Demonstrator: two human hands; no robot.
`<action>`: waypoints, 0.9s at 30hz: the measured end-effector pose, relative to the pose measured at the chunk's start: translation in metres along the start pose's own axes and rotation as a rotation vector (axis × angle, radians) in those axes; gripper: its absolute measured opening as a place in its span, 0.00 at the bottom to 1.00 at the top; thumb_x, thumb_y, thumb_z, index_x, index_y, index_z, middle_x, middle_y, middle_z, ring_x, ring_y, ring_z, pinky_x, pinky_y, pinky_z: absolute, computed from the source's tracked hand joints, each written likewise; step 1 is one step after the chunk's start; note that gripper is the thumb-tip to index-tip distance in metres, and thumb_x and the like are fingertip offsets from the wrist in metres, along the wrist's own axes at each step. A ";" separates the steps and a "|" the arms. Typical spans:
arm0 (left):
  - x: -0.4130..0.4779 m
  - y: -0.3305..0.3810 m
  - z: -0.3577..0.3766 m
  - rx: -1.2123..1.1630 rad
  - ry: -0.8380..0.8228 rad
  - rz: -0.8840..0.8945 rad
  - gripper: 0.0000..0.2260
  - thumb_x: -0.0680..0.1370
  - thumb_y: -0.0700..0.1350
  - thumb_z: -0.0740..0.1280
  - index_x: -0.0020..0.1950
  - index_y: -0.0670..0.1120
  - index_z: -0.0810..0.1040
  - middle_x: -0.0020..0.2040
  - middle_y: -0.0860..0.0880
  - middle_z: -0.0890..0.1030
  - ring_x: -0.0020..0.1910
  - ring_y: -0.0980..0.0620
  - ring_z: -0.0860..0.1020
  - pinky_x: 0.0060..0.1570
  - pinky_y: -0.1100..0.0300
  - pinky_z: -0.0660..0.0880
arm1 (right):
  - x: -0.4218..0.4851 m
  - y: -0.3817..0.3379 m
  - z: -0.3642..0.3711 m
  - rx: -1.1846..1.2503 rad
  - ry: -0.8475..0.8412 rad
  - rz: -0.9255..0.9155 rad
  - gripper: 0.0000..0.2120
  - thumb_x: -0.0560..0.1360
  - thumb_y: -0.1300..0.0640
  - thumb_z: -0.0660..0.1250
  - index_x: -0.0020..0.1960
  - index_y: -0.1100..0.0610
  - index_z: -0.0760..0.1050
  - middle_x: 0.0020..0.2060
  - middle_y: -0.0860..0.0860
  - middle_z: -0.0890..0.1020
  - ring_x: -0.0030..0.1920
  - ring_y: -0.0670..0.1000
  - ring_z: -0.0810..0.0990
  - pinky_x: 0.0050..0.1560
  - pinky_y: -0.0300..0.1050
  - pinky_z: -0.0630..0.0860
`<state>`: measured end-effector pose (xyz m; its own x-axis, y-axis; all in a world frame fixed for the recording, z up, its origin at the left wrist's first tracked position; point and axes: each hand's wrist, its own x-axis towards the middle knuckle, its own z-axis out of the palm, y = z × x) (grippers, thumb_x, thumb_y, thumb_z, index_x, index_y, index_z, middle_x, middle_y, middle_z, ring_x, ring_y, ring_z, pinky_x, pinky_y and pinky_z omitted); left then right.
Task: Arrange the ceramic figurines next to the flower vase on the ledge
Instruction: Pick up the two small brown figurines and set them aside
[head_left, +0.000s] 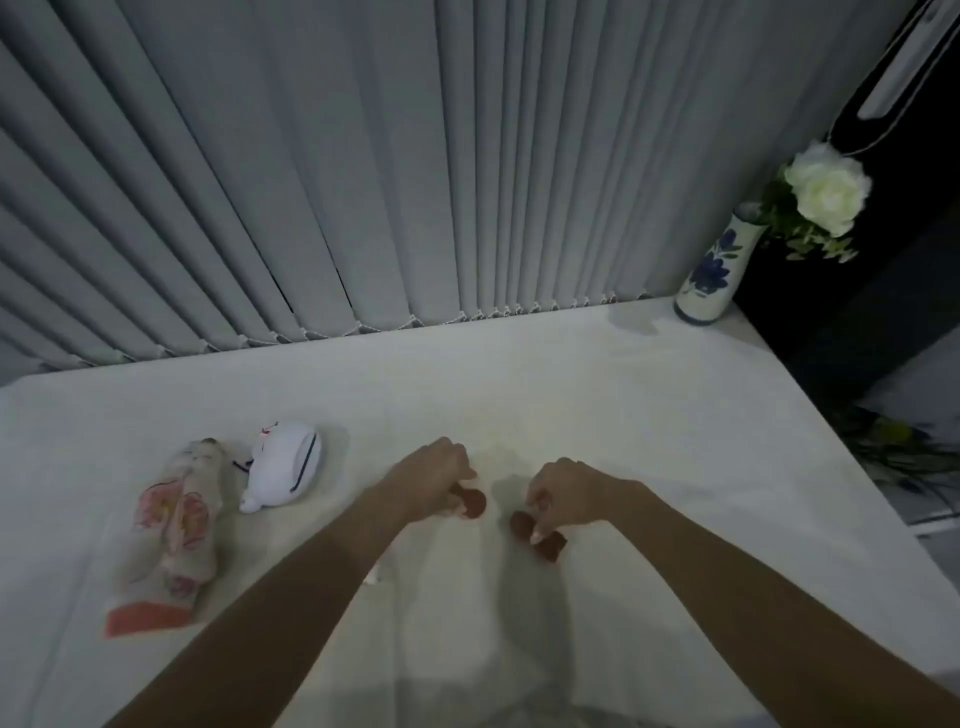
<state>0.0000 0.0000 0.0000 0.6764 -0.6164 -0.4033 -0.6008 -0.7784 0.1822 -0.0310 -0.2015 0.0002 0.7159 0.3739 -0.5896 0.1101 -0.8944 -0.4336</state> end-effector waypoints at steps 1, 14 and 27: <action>0.002 0.001 0.001 0.057 -0.036 -0.019 0.17 0.76 0.43 0.66 0.65 0.43 0.74 0.62 0.43 0.75 0.63 0.44 0.69 0.62 0.52 0.70 | 0.000 0.000 0.003 0.015 -0.005 0.007 0.21 0.63 0.51 0.76 0.51 0.60 0.78 0.48 0.57 0.82 0.45 0.52 0.76 0.42 0.39 0.65; 0.010 0.008 0.007 0.266 -0.106 -0.040 0.10 0.77 0.38 0.62 0.55 0.39 0.78 0.58 0.41 0.76 0.60 0.43 0.70 0.57 0.49 0.73 | 0.005 0.005 0.015 0.091 0.007 0.052 0.18 0.62 0.53 0.77 0.46 0.62 0.79 0.46 0.60 0.84 0.46 0.57 0.80 0.34 0.41 0.67; 0.021 0.001 0.009 -0.472 0.196 -0.226 0.13 0.70 0.42 0.73 0.53 0.42 0.80 0.50 0.42 0.83 0.50 0.44 0.79 0.53 0.51 0.74 | -0.009 0.034 0.023 0.519 0.094 0.078 0.11 0.65 0.58 0.75 0.46 0.57 0.79 0.42 0.53 0.83 0.42 0.51 0.80 0.45 0.45 0.78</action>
<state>0.0097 -0.0130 -0.0162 0.8598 -0.4035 -0.3130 -0.2058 -0.8348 0.5107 -0.0496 -0.2299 -0.0254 0.7696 0.2659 -0.5806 -0.2846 -0.6711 -0.6846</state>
